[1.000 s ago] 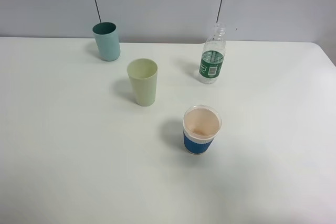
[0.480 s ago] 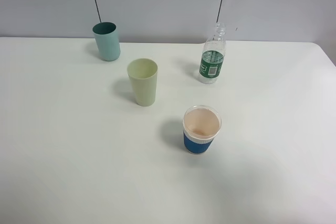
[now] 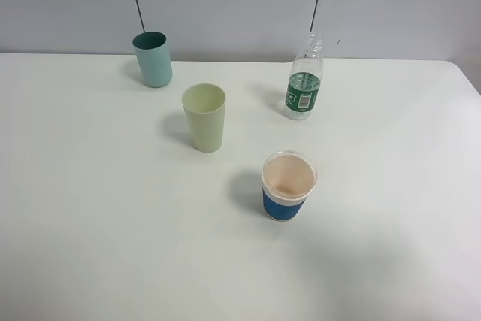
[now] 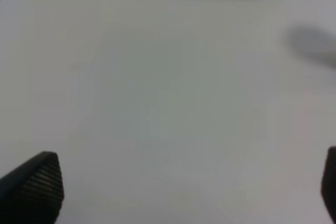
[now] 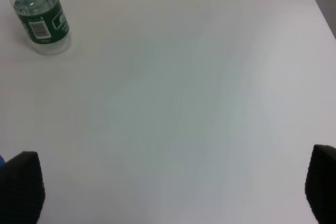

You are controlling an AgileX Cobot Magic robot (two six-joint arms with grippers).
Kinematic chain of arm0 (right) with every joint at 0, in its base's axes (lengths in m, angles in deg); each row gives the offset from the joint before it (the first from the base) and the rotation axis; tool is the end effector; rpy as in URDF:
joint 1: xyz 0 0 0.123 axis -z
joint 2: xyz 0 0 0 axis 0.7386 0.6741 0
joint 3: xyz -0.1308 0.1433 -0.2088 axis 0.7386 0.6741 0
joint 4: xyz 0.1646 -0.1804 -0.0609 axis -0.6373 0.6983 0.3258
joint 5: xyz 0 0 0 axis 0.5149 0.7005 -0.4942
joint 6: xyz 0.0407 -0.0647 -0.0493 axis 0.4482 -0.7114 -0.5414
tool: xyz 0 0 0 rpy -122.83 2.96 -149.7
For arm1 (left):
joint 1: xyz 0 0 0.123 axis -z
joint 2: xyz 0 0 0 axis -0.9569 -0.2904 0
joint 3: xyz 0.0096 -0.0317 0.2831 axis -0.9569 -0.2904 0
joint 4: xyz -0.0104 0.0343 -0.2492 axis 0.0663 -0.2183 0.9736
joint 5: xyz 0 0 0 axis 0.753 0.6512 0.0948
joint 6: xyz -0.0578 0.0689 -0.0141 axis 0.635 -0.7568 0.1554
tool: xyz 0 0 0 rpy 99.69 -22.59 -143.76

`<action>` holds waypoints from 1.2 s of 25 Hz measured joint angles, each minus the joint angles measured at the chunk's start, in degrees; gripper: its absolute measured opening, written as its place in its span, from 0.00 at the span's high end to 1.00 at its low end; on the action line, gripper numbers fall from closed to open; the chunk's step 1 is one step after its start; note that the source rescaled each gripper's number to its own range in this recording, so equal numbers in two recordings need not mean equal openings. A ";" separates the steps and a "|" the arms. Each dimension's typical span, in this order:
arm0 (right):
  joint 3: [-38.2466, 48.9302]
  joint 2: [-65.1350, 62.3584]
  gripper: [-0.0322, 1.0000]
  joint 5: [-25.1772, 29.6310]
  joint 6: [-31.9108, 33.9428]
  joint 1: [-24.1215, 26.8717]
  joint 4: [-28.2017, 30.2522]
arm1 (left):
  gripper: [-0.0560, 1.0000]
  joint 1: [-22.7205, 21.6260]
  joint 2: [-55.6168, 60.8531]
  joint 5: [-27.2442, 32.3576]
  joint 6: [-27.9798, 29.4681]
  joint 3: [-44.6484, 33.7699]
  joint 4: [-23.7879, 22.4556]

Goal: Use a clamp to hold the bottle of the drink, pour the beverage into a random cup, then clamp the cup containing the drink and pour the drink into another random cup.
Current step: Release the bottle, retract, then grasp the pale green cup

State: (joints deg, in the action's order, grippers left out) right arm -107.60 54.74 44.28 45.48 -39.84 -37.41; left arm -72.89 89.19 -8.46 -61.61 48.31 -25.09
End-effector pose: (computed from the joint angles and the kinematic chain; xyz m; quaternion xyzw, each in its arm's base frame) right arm -0.0045 0.0088 0.2779 0.0185 0.8511 -0.0070 0.5247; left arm -0.0062 0.0008 0.2794 0.0015 0.8490 0.0037 0.5284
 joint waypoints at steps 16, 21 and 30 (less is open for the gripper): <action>0.00 0.00 0.00 -0.22 2.44 0.00 0.16 | 0.00 0.00 0.00 0.00 0.00 0.00 0.00; 0.00 0.00 0.00 -0.22 2.49 0.00 0.16 | 0.00 0.00 0.00 0.00 0.00 0.00 0.00; 0.00 0.00 0.00 -0.22 2.49 0.00 0.16 | 0.00 0.00 0.00 0.00 0.00 0.00 0.00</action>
State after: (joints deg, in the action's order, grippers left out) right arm -107.60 54.74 44.06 47.97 -39.84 -37.25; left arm -72.89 89.19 -8.46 -61.61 48.31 -25.09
